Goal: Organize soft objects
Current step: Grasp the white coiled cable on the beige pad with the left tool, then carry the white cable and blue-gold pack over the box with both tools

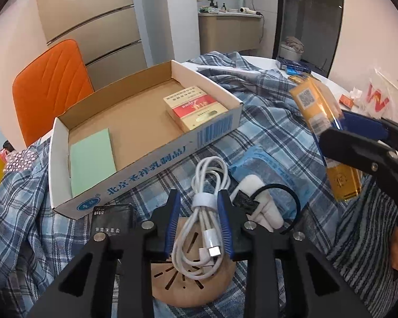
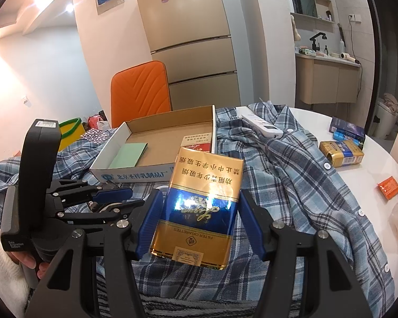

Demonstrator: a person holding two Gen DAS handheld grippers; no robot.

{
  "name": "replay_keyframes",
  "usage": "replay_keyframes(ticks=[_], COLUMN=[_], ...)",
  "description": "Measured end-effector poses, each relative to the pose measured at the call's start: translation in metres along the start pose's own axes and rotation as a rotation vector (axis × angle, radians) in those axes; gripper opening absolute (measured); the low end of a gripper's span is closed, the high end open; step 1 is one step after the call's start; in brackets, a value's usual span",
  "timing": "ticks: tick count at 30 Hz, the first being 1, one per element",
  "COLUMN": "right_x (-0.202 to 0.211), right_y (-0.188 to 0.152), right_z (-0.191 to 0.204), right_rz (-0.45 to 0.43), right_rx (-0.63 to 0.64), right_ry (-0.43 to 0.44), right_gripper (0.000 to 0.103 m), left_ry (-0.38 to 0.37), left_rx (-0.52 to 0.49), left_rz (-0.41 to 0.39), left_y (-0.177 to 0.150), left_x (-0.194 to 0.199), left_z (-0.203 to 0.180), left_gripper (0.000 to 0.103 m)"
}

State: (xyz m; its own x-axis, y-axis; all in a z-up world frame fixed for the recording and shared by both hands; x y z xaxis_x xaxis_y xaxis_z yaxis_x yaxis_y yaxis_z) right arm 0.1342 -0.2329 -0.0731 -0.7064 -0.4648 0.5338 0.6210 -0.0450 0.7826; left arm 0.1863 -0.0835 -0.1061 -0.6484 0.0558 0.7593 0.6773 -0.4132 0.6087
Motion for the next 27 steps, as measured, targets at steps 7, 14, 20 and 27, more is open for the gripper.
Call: replay_keyframes(ticks=[7, 14, 20, 27], right_x=[-0.001, -0.001, -0.001, 0.004], right_y=[0.000, 0.000, 0.000, -0.001], right_z=[0.000, -0.001, -0.001, 0.009], right_rz=[0.006, 0.010, 0.010, -0.019], right_rx=[-0.001, -0.003, -0.003, 0.049], right_ry=[0.001, 0.001, 0.002, -0.007], right_gripper=[0.058, 0.058, 0.058, 0.058], left_ry=[0.009, 0.006, 0.112, 0.198], left_rx=[-0.024, -0.002, 0.054, 0.245], left_rz=[0.057, 0.041, -0.149, -0.455], left_y=[-0.002, -0.003, -0.007, -0.028], left_x=[-0.012, -0.010, 0.029, 0.090], left_z=[-0.004, 0.000, 0.009, 0.039], left_gripper=[0.043, 0.023, 0.023, 0.023])
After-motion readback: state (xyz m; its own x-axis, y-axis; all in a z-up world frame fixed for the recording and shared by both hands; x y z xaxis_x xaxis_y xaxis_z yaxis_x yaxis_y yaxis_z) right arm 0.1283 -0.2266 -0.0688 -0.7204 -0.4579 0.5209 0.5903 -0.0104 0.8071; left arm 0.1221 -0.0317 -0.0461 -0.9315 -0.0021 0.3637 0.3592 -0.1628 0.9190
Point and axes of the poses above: each gripper's, at about its wrist camera, not at the fingertips, and x roughly against the way its jaws point, z to its left, y to its top, the point moved 2 cm from there along -x, roughly the way its jaws point, and after that the axes turned 12 degrees about y, right-handed, at the moved point
